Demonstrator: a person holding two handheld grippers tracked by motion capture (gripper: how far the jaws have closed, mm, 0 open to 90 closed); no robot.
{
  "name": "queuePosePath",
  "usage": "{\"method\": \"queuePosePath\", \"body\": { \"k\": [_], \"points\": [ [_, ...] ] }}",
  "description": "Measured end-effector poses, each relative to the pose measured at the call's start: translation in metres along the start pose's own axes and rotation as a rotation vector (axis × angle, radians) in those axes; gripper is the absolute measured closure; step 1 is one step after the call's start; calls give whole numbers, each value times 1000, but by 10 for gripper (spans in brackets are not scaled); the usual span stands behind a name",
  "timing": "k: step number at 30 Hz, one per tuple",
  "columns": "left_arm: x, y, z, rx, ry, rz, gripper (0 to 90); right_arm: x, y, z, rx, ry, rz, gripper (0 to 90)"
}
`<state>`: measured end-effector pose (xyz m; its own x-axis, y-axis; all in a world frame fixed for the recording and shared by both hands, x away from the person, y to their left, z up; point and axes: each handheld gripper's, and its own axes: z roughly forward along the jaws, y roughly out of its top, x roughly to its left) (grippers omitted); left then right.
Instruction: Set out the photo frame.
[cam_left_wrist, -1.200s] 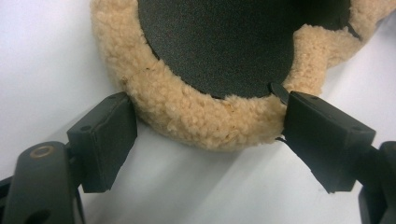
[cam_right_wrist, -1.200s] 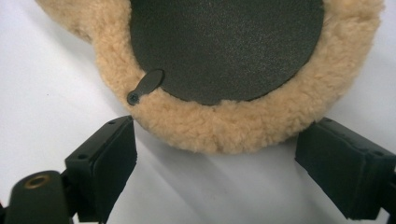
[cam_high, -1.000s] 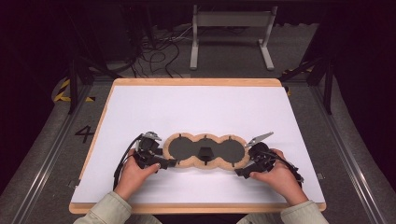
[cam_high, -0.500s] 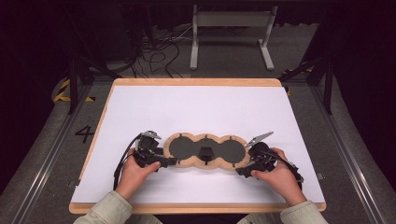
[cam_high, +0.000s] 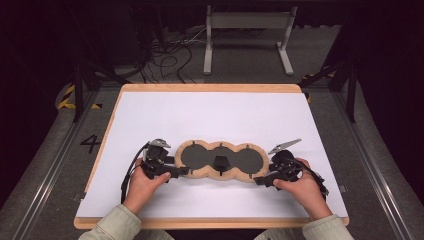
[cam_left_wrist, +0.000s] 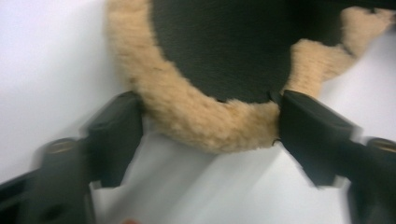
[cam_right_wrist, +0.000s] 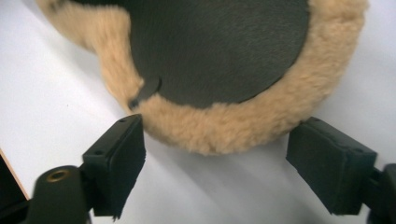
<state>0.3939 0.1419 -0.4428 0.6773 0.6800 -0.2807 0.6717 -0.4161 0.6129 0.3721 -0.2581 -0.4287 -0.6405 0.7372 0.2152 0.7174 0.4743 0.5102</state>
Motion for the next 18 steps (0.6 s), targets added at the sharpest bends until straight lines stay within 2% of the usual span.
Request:
{"method": "queuePosePath", "body": {
  "k": [2, 3, 5, 8, 11, 12, 13, 14, 17, 18],
  "points": [
    [0, 0, 1, -3, -2, -8, 326, -2, 0, -4, -18, 0, 9, 241],
    [-1, 0, 0, -9, 8, -7, 332, -1, 0, -4, -24, -15, 14, 274],
    [-2, 0, -1, -17, 13, -15, 337, -1, 0, -4, -23, -21, 15, 276],
    [-2, 0, -6, -48, 43, -1, 382, 0, 0, -6, -34, -37, 24, 341],
    [-6, 1, -11, -87, 99, 10, 444, 0, 0, -12, -91, -58, 43, 441],
    [-6, 1, -11, -87, 99, 10, 456, 0, 0, -13, -106, -64, 48, 468],
    [-6, 1, -14, -107, 112, 12, 473, 1, 0, -14, -118, -77, 48, 500],
    [-6, 1, -14, -107, 112, 12, 487, 1, 0, -14, -118, -77, 48, 500],
    [-9, 1, -20, -155, 147, 11, 534, 3, 0, -19, -164, -112, 62, 596],
    [-9, 1, -20, -155, 147, 11, 554, 3, 0, -21, -181, -123, 60, 621]
  ]
}}
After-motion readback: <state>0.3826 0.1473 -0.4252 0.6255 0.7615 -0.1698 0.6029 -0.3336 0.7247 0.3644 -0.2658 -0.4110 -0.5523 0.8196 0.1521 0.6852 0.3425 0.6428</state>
